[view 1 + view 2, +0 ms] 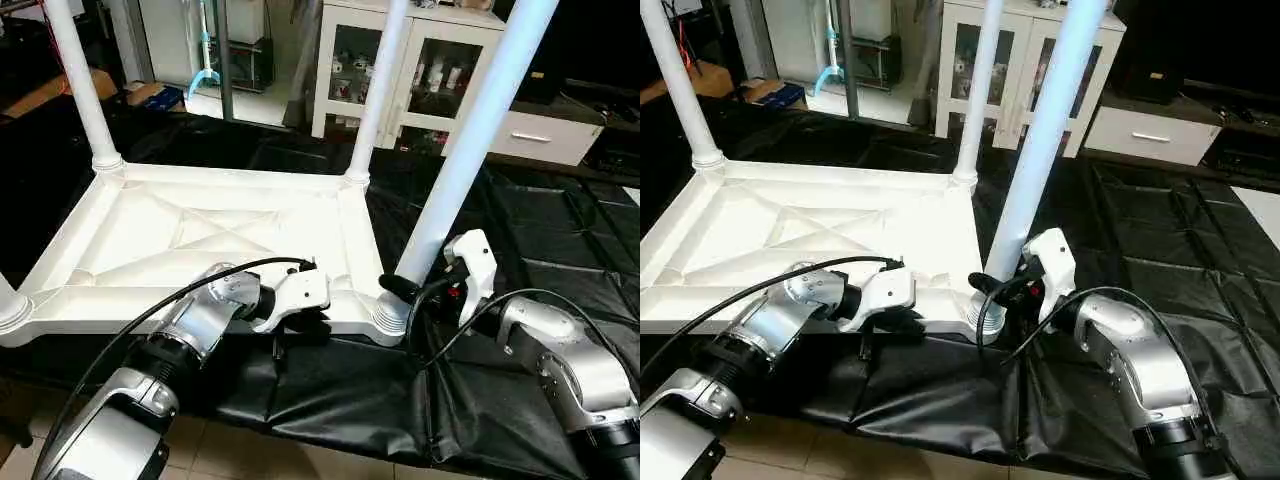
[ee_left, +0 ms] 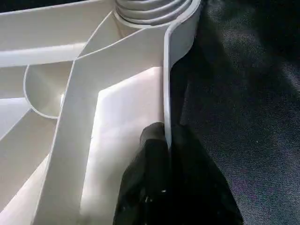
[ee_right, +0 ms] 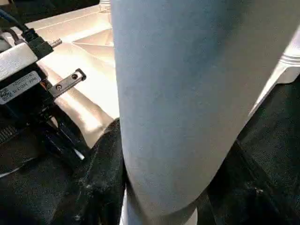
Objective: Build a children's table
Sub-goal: Pick table leg
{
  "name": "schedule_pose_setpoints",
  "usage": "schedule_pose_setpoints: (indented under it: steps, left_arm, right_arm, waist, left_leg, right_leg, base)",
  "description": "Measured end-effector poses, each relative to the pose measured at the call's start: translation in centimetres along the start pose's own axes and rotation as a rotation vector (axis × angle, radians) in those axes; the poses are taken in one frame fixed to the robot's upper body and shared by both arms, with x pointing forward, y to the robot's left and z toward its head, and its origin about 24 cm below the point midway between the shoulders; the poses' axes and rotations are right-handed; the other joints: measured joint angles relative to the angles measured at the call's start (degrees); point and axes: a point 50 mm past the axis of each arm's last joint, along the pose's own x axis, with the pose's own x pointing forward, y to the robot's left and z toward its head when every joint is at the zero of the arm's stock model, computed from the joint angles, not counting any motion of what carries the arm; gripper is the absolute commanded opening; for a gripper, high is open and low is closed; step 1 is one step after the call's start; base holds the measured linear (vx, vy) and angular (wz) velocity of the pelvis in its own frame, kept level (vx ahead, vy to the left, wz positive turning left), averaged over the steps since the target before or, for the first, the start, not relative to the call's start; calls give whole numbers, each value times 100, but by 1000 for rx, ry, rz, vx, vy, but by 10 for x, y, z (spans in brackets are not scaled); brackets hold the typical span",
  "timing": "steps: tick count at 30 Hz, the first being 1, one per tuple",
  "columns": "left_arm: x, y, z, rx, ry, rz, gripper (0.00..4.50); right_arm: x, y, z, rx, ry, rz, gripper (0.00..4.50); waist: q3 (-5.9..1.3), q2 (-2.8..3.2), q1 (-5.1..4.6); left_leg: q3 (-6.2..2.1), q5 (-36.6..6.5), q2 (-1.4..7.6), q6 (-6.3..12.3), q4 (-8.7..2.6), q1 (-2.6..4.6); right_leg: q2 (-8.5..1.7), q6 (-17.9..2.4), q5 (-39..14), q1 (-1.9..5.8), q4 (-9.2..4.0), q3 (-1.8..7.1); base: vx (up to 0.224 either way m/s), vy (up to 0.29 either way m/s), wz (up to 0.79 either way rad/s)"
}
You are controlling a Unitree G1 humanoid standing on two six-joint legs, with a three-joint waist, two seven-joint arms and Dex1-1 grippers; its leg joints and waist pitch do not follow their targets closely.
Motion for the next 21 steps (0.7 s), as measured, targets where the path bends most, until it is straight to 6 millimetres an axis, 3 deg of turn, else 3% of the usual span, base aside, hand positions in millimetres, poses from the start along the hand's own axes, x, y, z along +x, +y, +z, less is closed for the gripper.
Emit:
schedule_pose_setpoints:
  steps: [4, 12, 21]
  left_arm:
    - [0, 1, 0, -21, 4, 20, 0]
    - [10, 8, 11, -162, 18, 158, 0]
    - [41, 14, 45, -281, 26, 390, 0]
  right_arm:
    - [4, 3, -3, 26, -37, -58, 183]
    - [34, -3, 4, 72, -106, -342, 183]
    - [62, -17, 21, 77, -152, -733, 183]
  waist:
    - [3, 2, -23]
    - [97, 67, -279]
    - [160, 31, -277]
  left_leg:
    - [-16, 0, 0, 0, -7, 3]
    - [-130, 0, -24, 0, -22, -14]
    - [-111, 1, -30, 1, -22, -58]
  right_leg:
    - [0, -1, -51, 0, 0, -19]
    - [-16, -98, -206, 11, -63, -153]
    - [-14, -253, -106, -27, -34, -128]
  base:
    - [0, 0, 0]
    - [0, 0, 0]
    - [0, 0, 0]
